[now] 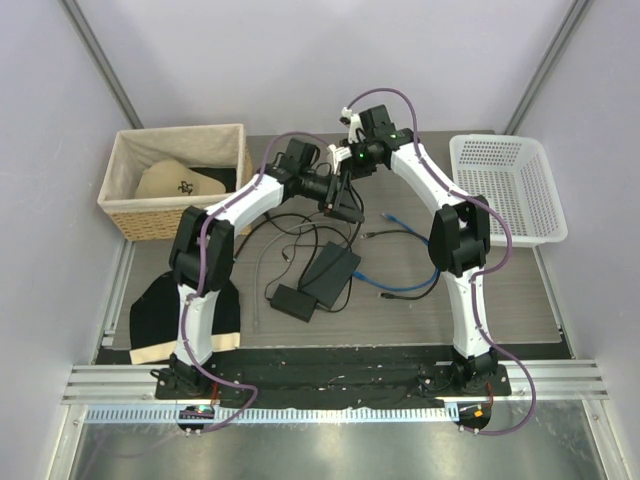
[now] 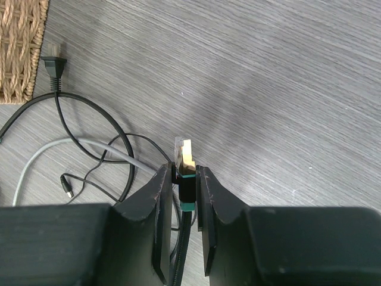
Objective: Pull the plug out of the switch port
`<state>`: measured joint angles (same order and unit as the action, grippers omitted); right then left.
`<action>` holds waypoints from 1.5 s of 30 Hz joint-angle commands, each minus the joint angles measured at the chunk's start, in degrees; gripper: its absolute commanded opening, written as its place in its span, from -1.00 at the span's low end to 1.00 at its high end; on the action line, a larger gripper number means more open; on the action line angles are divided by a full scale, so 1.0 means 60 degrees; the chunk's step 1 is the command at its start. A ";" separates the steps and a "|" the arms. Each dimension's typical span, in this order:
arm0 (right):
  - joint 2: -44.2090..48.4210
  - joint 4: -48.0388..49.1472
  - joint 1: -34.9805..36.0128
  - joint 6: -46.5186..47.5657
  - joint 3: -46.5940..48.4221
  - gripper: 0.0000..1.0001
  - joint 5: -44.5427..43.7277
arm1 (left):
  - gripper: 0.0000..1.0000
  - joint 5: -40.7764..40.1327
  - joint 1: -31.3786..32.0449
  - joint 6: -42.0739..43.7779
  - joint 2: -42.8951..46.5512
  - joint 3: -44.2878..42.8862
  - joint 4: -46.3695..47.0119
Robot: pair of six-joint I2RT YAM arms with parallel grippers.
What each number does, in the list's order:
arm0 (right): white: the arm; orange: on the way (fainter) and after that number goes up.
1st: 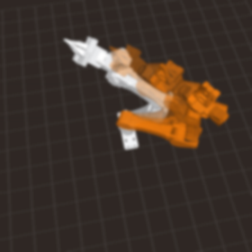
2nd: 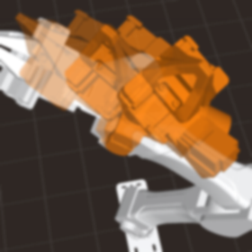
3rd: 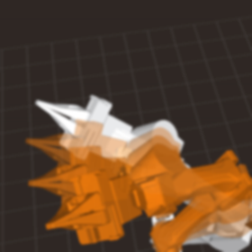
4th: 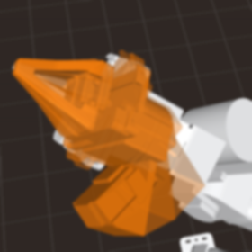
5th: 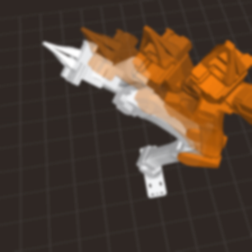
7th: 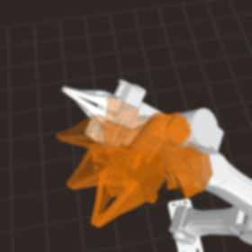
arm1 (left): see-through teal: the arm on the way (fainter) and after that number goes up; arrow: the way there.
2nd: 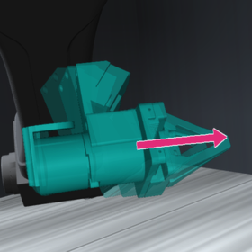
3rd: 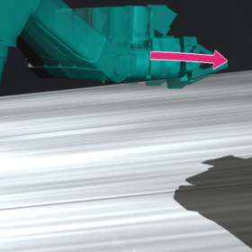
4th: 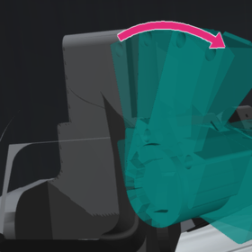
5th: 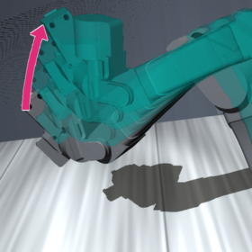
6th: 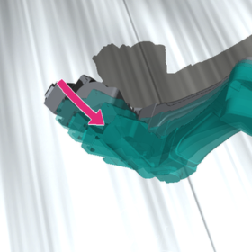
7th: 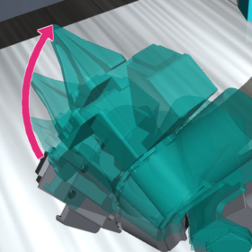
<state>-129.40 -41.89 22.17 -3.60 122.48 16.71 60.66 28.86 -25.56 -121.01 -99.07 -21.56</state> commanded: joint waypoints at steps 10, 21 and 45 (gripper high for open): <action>0.0005 0.0433 0.0303 -0.0060 0.0418 -0.98 -0.0323 | -0.42 0.0143 0.0112 0.0114 -0.0164 -0.0188 0.0093; 0.0677 0.0097 -0.0091 0.1256 0.0447 0.99 -0.0617 | -1.00 -0.1039 -0.0898 0.2133 0.0509 -0.0421 -0.2012; 0.4574 0.0463 -0.1264 0.1156 -0.6686 0.95 0.1903 | -0.78 -1.2073 -0.1016 0.6734 -0.2492 -0.4933 -0.4815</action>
<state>-108.20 -40.77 14.83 4.14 84.93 27.73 -1.08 22.52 9.19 -135.50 -124.49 -54.41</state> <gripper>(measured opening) 0.976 0.025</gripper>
